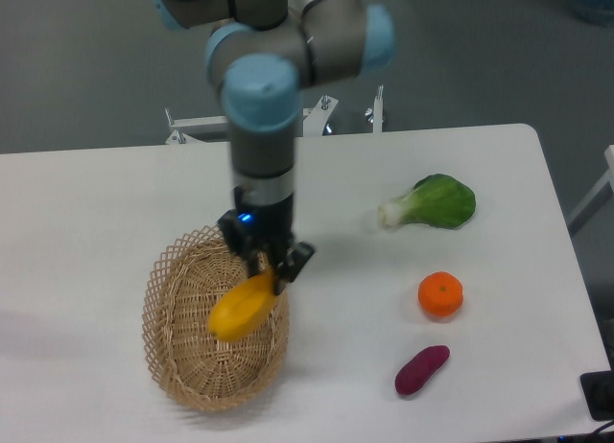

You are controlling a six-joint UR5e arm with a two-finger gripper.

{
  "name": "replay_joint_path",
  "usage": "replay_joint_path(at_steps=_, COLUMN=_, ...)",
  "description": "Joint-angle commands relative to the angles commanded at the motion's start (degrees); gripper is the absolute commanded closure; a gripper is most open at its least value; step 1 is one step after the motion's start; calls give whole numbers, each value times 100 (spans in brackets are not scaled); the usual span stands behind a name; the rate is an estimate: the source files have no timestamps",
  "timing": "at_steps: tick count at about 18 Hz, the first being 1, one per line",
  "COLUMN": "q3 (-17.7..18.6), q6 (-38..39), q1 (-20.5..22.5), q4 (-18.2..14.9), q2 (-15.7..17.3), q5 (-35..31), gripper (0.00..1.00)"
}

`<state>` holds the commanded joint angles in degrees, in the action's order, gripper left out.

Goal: Place the mango in the basket
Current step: 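Lower the mango into the basket and open the gripper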

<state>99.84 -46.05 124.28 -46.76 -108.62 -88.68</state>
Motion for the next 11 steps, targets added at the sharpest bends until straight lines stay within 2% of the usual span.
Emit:
replay_joint_path(at_steps=4, q3=0, q6=-61, q1=-150, q4=53, q2=-299, q5=-106, gripper=73)
replay_joint_path(at_steps=11, q3=9, q6=-377, q1=-273, q4=35, q2=-598, q5=-255, gripper=69)
